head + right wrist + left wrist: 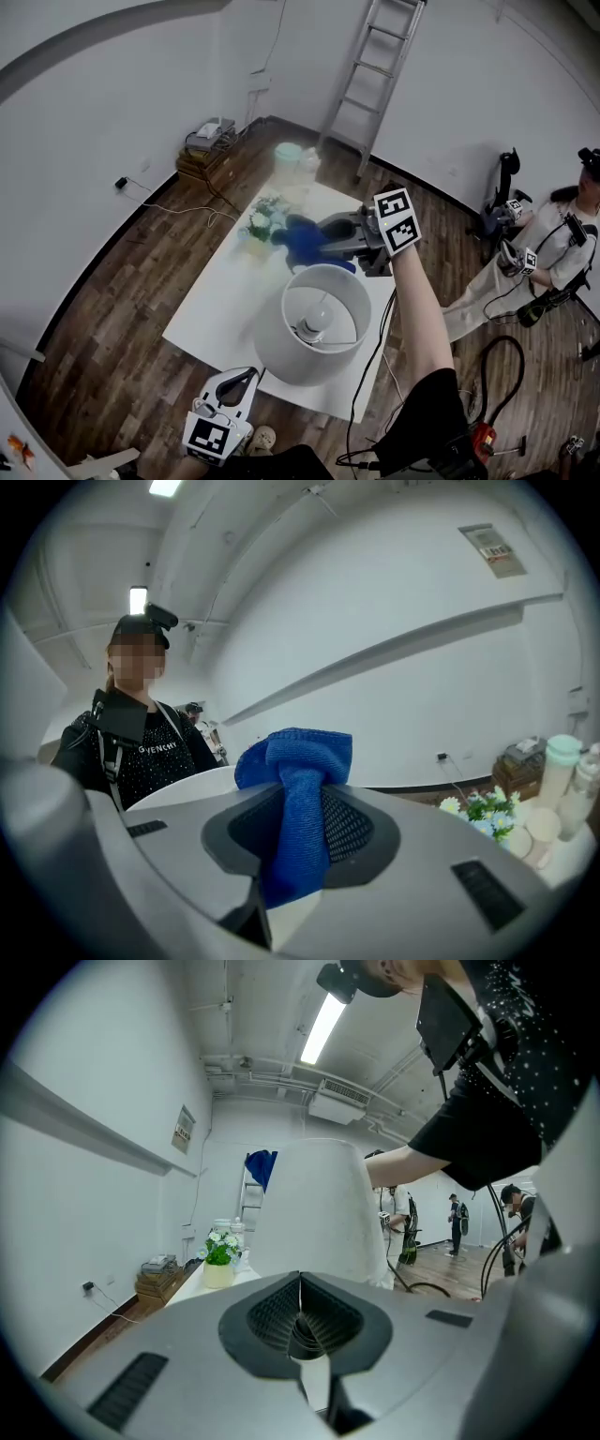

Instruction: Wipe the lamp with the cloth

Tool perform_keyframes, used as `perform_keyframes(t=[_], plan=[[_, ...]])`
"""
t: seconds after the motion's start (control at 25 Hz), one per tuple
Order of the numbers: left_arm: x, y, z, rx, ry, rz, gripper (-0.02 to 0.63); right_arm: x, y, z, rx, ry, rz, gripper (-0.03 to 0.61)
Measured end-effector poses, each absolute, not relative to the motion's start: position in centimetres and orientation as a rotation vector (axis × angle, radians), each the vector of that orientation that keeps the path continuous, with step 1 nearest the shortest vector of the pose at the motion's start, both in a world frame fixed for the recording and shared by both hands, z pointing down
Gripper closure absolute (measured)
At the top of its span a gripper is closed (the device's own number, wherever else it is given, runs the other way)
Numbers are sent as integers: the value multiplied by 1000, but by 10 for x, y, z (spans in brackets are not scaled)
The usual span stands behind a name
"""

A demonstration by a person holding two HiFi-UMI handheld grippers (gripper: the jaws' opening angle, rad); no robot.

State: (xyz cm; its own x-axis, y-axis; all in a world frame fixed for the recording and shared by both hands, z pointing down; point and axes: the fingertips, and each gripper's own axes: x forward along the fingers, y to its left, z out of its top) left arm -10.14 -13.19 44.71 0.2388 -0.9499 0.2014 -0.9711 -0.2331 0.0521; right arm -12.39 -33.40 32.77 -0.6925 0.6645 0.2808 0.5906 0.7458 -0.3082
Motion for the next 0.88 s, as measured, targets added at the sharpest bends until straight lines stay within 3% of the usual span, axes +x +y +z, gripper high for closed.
perform_keyframes(t=[0.2, 0.56, 0.72, 0.88], plan=[[-101, -129, 458, 2318, -1835, 208, 603, -136, -343, 384, -897, -2477, 385, 474], [-98, -130, 461, 2323, -1828, 209, 603, -120, -397, 478, -357, -2345, 477, 472], [-96, -132, 448, 2331, -1824, 166, 601, -111, -418, 394, -243, -2577, 336, 474], [-96, -132, 447, 2355, -1831, 152, 602, -119, -365, 276, -520, -2662, -98, 474]])
